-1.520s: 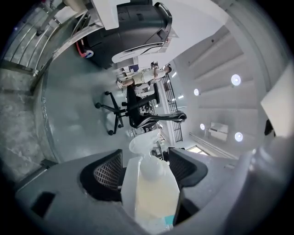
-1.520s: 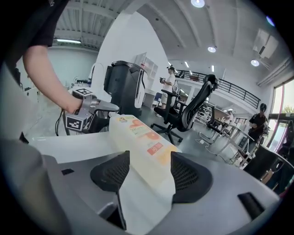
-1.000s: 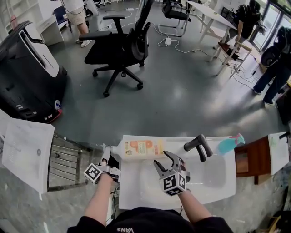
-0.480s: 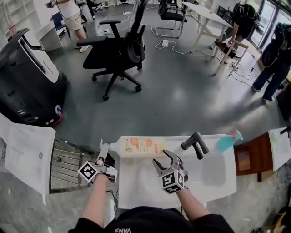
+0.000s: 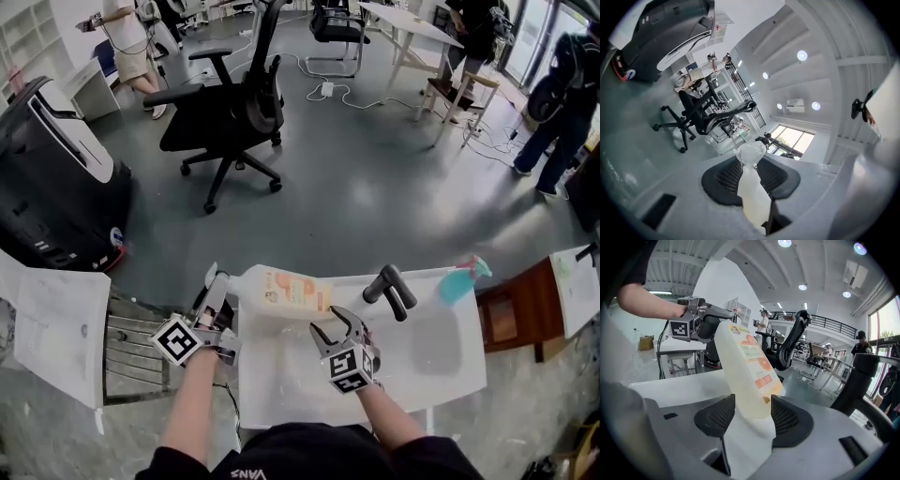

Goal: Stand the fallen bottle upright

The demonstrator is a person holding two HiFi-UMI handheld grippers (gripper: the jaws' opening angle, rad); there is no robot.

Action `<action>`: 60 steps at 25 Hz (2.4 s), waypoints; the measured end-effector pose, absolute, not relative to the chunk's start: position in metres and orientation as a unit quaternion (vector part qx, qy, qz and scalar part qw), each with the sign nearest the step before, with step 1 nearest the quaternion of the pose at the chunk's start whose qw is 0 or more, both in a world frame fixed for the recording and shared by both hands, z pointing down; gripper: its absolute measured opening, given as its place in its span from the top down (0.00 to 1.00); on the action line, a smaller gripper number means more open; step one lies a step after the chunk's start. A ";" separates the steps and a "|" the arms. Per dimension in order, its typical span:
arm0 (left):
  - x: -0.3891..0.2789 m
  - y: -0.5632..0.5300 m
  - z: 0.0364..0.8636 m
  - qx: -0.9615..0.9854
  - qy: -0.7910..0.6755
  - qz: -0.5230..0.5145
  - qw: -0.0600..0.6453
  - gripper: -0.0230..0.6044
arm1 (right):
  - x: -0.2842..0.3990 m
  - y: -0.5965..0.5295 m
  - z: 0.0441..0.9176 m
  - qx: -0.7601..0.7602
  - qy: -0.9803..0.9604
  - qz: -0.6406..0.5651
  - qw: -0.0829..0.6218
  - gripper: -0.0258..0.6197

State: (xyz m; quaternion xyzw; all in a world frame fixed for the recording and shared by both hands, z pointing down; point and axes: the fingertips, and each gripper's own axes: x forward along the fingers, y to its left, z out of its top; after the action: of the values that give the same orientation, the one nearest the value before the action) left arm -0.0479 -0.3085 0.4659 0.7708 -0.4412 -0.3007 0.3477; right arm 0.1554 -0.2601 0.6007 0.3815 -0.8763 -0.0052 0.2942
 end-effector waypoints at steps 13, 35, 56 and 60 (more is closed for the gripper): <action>0.057 -0.339 0.398 0.879 -0.397 -0.146 0.218 0.81 | 0.182 -0.265 0.612 0.436 -0.858 0.051 0.266 0.68; 0.220 -0.322 0.372 0.978 -0.206 -0.003 0.035 0.80 | 0.198 -0.263 0.635 0.473 -0.842 0.140 0.219 0.72; 0.204 -0.315 0.371 0.980 -0.200 -0.010 0.003 0.76 | 0.223 -0.237 0.605 0.521 -0.815 0.167 0.193 0.70; 0.194 -0.319 0.375 0.978 -0.206 -0.008 0.017 0.62 | 0.227 -0.232 0.587 0.543 -0.805 0.161 0.178 0.70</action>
State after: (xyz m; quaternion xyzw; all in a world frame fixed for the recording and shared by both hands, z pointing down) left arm 0.1945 -0.3189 0.3751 0.9784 -0.2060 -0.0081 0.0175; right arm 0.2272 -0.2315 0.5867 0.5427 -0.8051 0.1605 0.1775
